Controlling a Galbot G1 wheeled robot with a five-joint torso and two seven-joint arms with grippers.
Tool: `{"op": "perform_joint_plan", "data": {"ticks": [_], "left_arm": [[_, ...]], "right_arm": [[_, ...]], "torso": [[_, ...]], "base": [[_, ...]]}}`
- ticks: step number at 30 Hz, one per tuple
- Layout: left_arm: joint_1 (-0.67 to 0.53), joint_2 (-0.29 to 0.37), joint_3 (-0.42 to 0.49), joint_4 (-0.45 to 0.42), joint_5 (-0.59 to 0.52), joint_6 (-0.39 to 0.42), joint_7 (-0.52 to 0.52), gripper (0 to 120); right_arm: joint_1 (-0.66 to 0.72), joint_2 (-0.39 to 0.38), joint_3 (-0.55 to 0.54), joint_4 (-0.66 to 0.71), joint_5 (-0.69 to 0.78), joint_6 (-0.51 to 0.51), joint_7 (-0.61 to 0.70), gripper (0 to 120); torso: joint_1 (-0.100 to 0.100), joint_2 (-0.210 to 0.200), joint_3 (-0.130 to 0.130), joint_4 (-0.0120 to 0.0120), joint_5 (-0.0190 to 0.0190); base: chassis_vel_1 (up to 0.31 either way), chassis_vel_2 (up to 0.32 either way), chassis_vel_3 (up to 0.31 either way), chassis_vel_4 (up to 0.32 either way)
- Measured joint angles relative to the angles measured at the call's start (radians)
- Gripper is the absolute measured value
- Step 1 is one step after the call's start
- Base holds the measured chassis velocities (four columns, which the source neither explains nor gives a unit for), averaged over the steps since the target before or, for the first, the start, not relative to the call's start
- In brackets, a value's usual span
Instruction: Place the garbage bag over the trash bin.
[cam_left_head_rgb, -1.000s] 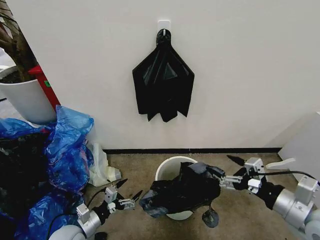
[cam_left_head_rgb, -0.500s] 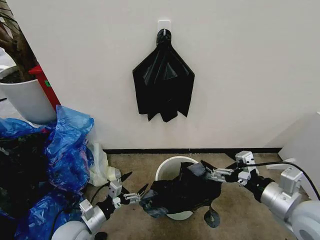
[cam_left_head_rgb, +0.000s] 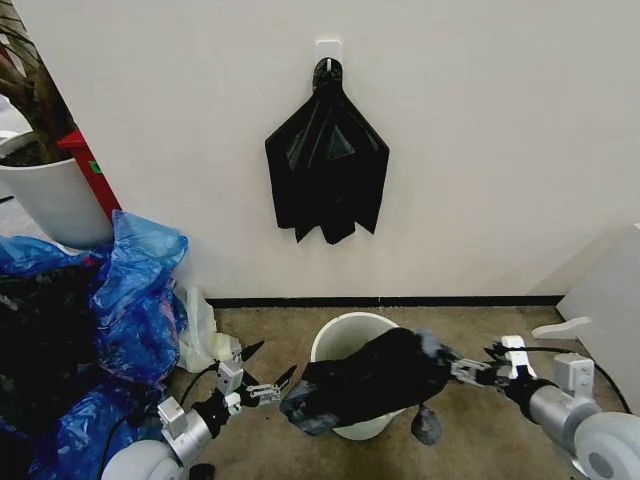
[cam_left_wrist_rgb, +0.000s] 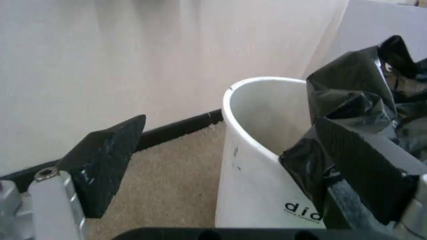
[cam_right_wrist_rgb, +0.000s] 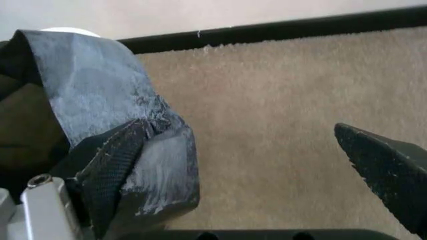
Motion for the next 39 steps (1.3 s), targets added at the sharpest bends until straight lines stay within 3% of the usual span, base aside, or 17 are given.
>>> {"op": "perform_joint_plan", "data": {"ticks": [5,10,14,19,22,26,28,29,33,34,36,39], "left_arm": [[-0.001,-0.003,0.000,0.007,0.000,-0.002,0.002,100],[0.008,-0.009,-0.012,0.007,0.000,-0.005,0.004,100],[0.012,-0.011,-0.015,0.006,-0.001,-0.006,0.003,100],[0.016,-0.032,-0.025,-0.007,-0.016,-0.007,-0.030,100],[0.011,-0.052,-0.031,-0.025,-0.058,-0.003,-0.101,100],[-0.033,-0.042,-0.018,-0.040,-0.124,0.026,-0.194,100],[-0.039,-0.040,-0.020,-0.044,-0.135,0.033,-0.205,100],[-0.041,-0.040,-0.025,-0.051,-0.145,0.038,-0.213,100],[-0.018,-0.054,-0.057,-0.080,-0.162,0.041,-0.248,100],[-0.017,-0.058,-0.061,-0.087,-0.170,0.041,-0.272,100],[-0.017,-0.060,-0.062,-0.090,-0.174,0.041,-0.280,100],[-0.024,-0.064,-0.066,-0.106,-0.200,0.047,-0.322,100]], "right_arm": [[-0.010,0.029,0.000,0.109,0.050,-0.007,0.008,100],[0.003,0.029,0.031,0.261,0.166,-0.024,0.108,100],[0.031,0.008,0.032,0.283,0.194,-0.025,0.149,100],[0.119,-0.069,0.024,0.262,0.174,0.002,0.091,100],[0.244,-0.166,0.009,0.177,0.172,0.008,0.039,100],[0.334,-0.266,-0.001,0.085,0.183,-0.002,-0.043,100],[0.348,-0.278,-0.010,0.066,0.183,-0.005,-0.060,100],[0.382,-0.297,-0.038,0.026,0.181,-0.012,-0.092,100],[0.642,-0.348,-0.288,-0.161,0.120,-0.034,-0.249,100],[0.727,-0.350,-0.382,-0.214,0.102,-0.033,-0.268,100],[0.755,-0.350,-0.415,-0.232,0.095,-0.033,-0.273,100],[0.947,-0.343,-0.603,-0.351,0.031,-0.037,-0.360,100]], "torso": [[0.000,0.000,0.000,0.0006,-0.0002],[0.000,0.000,0.000,0.0004,-0.0004],[0.000,0.000,0.000,0.0003,0.0000],[0.000,0.000,0.000,0.0003,-0.0003],[0.000,0.000,0.000,0.0012,0.0002],[0.000,0.000,0.000,0.0005,-0.0003],[0.000,0.000,0.000,-0.0005,-0.0006],[0.000,0.000,0.000,-0.0012,-0.0005],[0.000,0.000,0.000,0.0009,0.0000],[0.000,0.000,0.000,0.0011,-0.0006],[0.000,0.000,0.000,0.0010,-0.0004],[0.000,0.000,0.000,0.0008,0.0002]], "base": [[0.000,0.000,0.000,0.000],[0.000,0.000,0.000,0.000],[0.000,0.000,0.000,0.000],[0.000,0.000,0.000,0.000],[0.000,0.000,0.000,0.000],[0.000,0.000,0.000,0.000],[0.000,0.000,0.000,0.000],[0.000,0.000,0.000,0.000],[0.000,0.000,0.000,0.000],[0.000,0.000,0.000,0.000],[0.000,0.000,0.000,0.000],[0.000,0.000,0.000,0.000]]}}
